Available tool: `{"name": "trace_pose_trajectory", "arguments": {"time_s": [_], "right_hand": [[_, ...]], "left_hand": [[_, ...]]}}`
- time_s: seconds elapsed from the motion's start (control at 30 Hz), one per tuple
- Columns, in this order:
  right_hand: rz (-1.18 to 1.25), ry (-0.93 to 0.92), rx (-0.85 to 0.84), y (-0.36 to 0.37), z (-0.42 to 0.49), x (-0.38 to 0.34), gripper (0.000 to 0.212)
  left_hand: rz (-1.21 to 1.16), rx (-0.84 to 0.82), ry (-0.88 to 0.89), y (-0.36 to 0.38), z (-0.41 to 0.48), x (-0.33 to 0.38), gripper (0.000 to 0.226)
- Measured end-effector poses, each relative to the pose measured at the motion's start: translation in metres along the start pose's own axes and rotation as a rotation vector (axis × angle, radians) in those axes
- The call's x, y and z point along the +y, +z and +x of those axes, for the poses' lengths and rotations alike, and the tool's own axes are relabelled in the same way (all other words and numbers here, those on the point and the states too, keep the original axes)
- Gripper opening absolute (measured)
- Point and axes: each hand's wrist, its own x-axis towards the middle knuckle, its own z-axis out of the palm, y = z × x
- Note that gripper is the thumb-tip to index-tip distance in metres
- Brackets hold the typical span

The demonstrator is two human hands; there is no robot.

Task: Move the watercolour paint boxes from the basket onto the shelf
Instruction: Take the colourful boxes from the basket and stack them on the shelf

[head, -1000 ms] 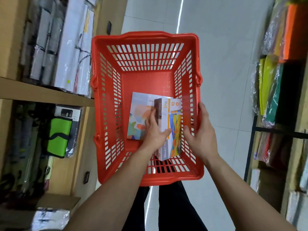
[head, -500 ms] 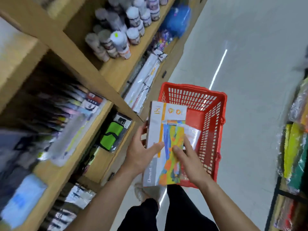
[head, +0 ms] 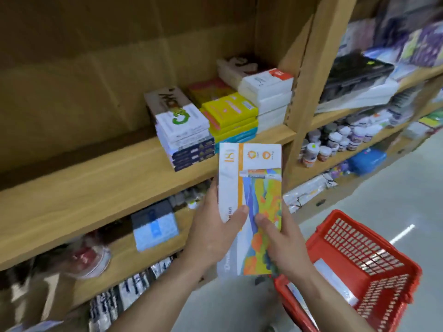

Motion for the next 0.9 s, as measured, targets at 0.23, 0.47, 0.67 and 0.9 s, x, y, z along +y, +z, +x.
{"name": "trace_pose_trajectory", "arguments": {"time_s": [0.23,0.47,0.67,0.9], "right_hand": [[-0.172,-0.185,-0.229,0.135,0.017,-0.07,0.052],[-0.358,-0.127,-0.364,0.238,0.059,-0.09,0.042],[-0.377,0.023,-0.326,0.259,0.098,-0.088,0.034],[-0.138,0.013,-0.506,0.235,0.095,-0.099,0.022]], "left_hand": [[-0.122,0.278,-0.047,-0.144,-0.014,-0.02,0.036],[-0.074,0.359,-0.105,-0.233,0.025,-0.054,0.04],[-0.193,0.196,-0.115,-0.246,0.05,-0.077,0.067],[-0.249,0.013,-0.159,-0.25,0.009,-0.098,0.097]]}}
